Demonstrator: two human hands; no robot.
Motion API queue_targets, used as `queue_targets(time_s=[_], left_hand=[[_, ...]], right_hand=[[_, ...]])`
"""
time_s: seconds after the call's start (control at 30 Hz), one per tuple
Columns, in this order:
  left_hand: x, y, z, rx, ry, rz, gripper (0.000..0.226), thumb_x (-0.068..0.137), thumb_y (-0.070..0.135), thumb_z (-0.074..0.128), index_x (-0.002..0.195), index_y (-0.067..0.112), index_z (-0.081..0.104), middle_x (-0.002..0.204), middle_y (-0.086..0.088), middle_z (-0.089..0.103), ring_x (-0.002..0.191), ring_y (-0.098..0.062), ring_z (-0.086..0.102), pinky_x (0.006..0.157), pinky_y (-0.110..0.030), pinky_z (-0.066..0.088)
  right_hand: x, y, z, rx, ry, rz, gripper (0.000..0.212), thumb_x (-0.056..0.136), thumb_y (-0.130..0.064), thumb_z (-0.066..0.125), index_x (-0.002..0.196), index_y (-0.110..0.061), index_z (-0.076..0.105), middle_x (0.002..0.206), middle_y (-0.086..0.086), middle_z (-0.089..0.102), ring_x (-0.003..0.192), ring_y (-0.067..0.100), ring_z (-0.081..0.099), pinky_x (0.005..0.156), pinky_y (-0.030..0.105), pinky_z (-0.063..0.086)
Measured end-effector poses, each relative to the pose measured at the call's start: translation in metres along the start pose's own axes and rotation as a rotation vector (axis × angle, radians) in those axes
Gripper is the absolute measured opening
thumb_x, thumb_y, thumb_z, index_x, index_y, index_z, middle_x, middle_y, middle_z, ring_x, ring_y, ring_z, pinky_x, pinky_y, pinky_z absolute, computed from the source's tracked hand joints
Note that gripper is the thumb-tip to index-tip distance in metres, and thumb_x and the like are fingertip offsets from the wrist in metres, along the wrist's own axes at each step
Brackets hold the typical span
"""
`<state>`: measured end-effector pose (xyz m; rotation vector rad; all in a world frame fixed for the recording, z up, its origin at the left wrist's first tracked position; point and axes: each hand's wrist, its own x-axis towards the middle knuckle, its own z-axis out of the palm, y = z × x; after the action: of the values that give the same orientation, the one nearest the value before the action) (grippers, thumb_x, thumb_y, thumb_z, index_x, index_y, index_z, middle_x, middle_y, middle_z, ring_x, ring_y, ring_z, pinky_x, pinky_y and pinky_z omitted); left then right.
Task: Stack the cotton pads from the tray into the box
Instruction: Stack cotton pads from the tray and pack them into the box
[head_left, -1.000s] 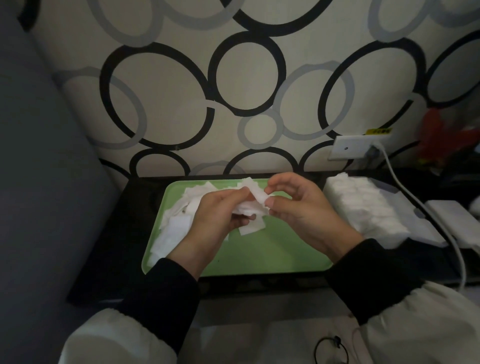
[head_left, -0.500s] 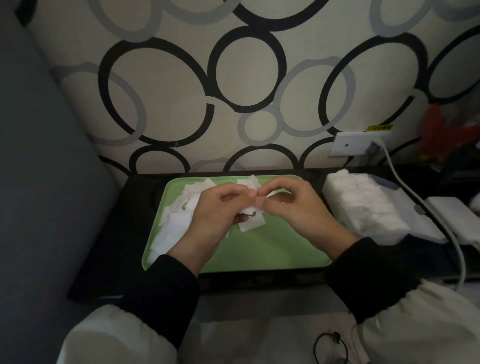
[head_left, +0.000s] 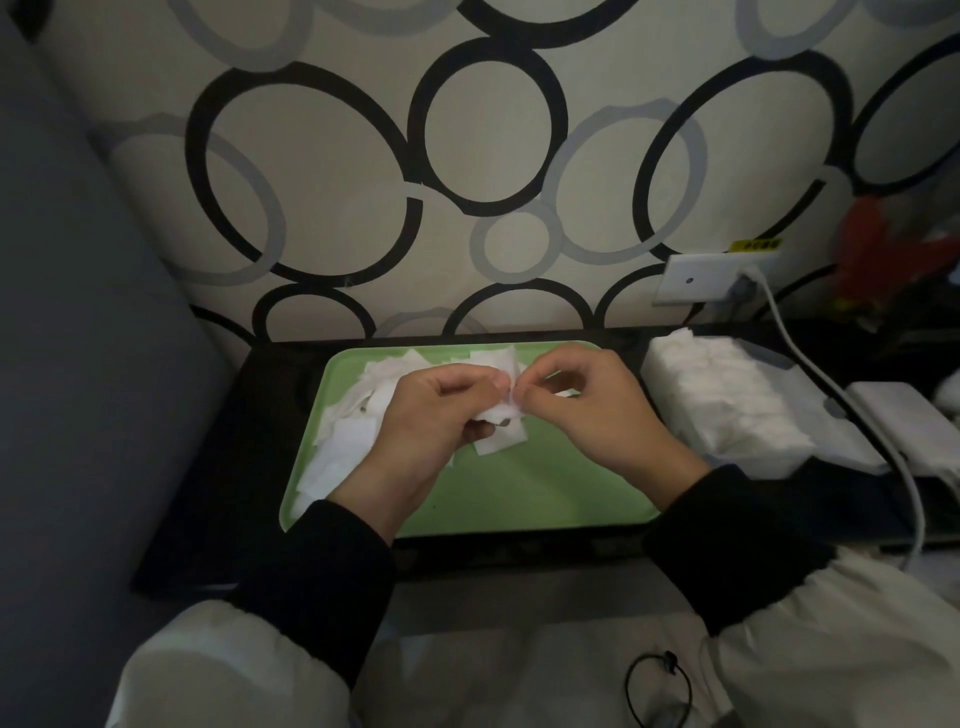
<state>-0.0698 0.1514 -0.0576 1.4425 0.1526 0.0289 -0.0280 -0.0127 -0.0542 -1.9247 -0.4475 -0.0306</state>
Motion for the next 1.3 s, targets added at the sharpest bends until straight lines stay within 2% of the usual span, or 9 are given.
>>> queue_targets(time_s=[0.13,0.23,0.4,0.5,0.6,0.67,0.83,1.1,1.3], left_hand=[[-0.001,0.0,0.0,0.008,0.014,0.013,0.006,0.089,0.012,0.071,0.086,0.011,0.077,0.084,-0.007,0.075,0.075,-0.016,0.069,0.063,-0.021,0.054],[-0.001,-0.001,0.001,0.093,0.005,0.077,0.008,0.089,0.013,0.072,0.09,0.009,0.078,0.088,-0.01,0.077,0.079,-0.018,0.07,0.071,-0.027,0.059],[-0.003,-0.001,0.007,0.261,0.031,0.206,0.007,0.088,0.014,0.074,0.089,0.015,0.08,0.083,-0.003,0.078,0.081,-0.019,0.073,0.071,-0.027,0.058],[-0.002,-0.004,0.008,0.314,0.028,0.232,0.008,0.087,0.013,0.075,0.084,0.018,0.08,0.08,-0.001,0.077,0.08,-0.022,0.072,0.07,-0.025,0.057],[0.0,-0.005,0.006,0.298,0.033,0.21,0.007,0.086,0.009,0.074,0.087,0.011,0.081,0.083,-0.003,0.077,0.082,-0.021,0.072,0.071,-0.023,0.057],[0.0,-0.005,0.005,0.255,0.033,0.187,0.007,0.086,0.009,0.074,0.089,0.007,0.08,0.084,-0.007,0.077,0.078,-0.018,0.07,0.071,-0.024,0.057],[-0.001,-0.003,0.002,0.147,0.02,0.103,0.01,0.088,0.008,0.072,0.093,0.003,0.078,0.087,-0.012,0.076,0.072,-0.013,0.069,0.067,-0.024,0.057],[-0.001,-0.001,-0.002,0.132,0.002,0.033,0.009,0.089,0.011,0.07,0.091,0.004,0.076,0.085,-0.01,0.076,0.07,-0.015,0.068,0.065,-0.024,0.056],[-0.001,-0.001,0.0,0.164,0.004,0.014,0.012,0.09,0.011,0.069,0.089,0.001,0.075,0.082,-0.01,0.074,0.068,-0.015,0.067,0.064,-0.024,0.056]], right_hand=[[-0.001,-0.002,0.0,0.058,-0.021,0.035,0.009,0.082,-0.008,0.07,0.076,-0.014,0.074,0.078,-0.002,0.072,0.069,0.013,0.065,0.071,0.037,0.054],[-0.002,-0.003,0.001,0.105,0.003,0.026,0.005,0.085,-0.017,0.072,0.08,-0.015,0.071,0.082,-0.003,0.071,0.072,0.026,0.065,0.069,0.04,0.054],[-0.004,-0.006,0.004,0.058,0.037,-0.017,0.014,0.083,-0.028,0.078,0.077,-0.018,0.07,0.078,-0.009,0.07,0.069,0.01,0.066,0.066,0.02,0.052],[-0.002,-0.004,0.005,0.046,0.044,-0.005,0.016,0.087,-0.026,0.073,0.073,-0.018,0.071,0.074,-0.006,0.07,0.061,0.009,0.061,0.063,0.027,0.049],[0.0,-0.004,0.002,0.075,0.051,0.032,0.016,0.089,-0.024,0.07,0.074,-0.021,0.073,0.079,-0.003,0.071,0.065,0.023,0.062,0.065,0.039,0.052],[0.0,-0.003,0.0,0.107,0.032,0.057,0.016,0.092,-0.023,0.067,0.078,-0.022,0.074,0.083,0.0,0.071,0.076,0.029,0.066,0.069,0.041,0.055],[0.001,0.001,-0.005,0.155,-0.007,0.105,0.014,0.095,-0.023,0.064,0.084,-0.022,0.072,0.086,0.004,0.072,0.076,0.014,0.066,0.065,0.026,0.052],[-0.001,0.001,-0.017,0.223,-0.116,0.168,0.022,0.096,-0.017,0.061,0.075,-0.02,0.069,0.077,-0.001,0.07,0.079,0.016,0.068,0.074,0.036,0.051],[0.001,0.004,-0.019,0.132,0.019,0.138,0.018,0.091,-0.013,0.064,0.074,-0.017,0.068,0.081,0.007,0.069,0.075,0.017,0.068,0.07,0.036,0.054]])
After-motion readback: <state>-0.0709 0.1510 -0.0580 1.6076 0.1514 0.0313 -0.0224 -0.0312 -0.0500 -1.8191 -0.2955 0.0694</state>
